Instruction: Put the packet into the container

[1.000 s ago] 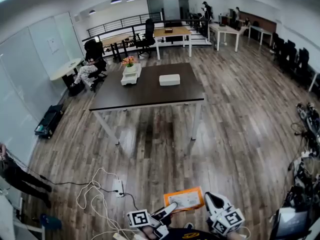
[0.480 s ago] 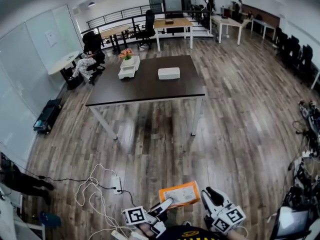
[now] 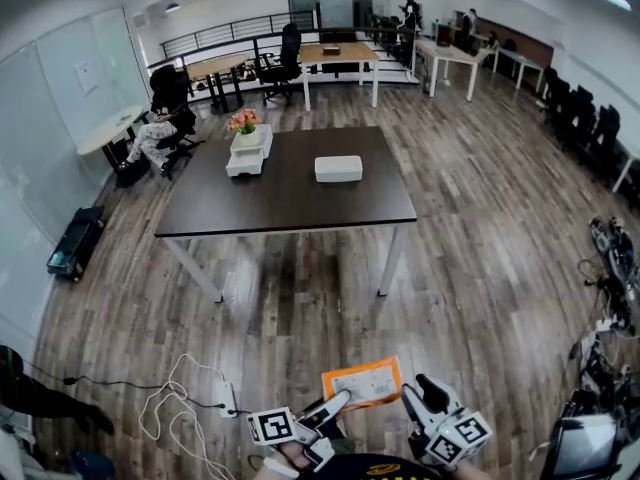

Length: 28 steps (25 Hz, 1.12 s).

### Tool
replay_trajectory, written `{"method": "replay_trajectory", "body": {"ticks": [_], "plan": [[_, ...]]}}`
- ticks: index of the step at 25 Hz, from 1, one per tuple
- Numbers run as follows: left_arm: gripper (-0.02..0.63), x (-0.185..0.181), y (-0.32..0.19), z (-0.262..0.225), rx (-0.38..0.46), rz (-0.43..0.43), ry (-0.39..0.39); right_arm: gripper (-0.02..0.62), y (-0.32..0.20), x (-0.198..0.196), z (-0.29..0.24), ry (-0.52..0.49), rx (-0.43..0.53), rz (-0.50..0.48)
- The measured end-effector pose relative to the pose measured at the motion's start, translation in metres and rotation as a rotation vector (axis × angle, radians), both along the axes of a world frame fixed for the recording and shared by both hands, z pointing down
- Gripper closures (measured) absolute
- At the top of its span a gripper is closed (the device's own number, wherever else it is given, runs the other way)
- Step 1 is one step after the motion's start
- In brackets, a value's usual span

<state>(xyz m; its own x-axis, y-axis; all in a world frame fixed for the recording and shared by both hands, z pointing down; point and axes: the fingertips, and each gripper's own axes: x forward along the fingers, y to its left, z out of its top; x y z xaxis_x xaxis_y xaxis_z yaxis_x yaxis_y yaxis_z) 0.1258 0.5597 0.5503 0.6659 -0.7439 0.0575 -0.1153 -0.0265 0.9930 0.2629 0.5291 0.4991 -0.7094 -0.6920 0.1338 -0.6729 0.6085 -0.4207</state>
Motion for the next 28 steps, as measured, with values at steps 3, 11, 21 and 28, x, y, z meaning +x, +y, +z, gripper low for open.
{"method": "replay_trajectory", "body": {"ticks": [3,11,21,28], "plan": [[0.348,-0.028,-0.031,-0.002,0.016,-0.001,-0.01,0.436,-0.026,-0.027,-0.001,0.01,0.002,-0.005],[0.348,-0.062,-0.073,0.009,0.007,0.012,-0.05,0.434,-0.072,-0.06,0.003,0.016,-0.026,-0.009],[0.348,-0.068,-0.136,0.014,-0.02,-0.029,-0.047,0.434,-0.147,-0.074,0.019,-0.019,-0.071,-0.065],[0.348,-0.068,-0.231,0.013,-0.017,-0.109,-0.097,0.434,-0.254,-0.079,0.011,-0.073,-0.092,-0.163]]}}
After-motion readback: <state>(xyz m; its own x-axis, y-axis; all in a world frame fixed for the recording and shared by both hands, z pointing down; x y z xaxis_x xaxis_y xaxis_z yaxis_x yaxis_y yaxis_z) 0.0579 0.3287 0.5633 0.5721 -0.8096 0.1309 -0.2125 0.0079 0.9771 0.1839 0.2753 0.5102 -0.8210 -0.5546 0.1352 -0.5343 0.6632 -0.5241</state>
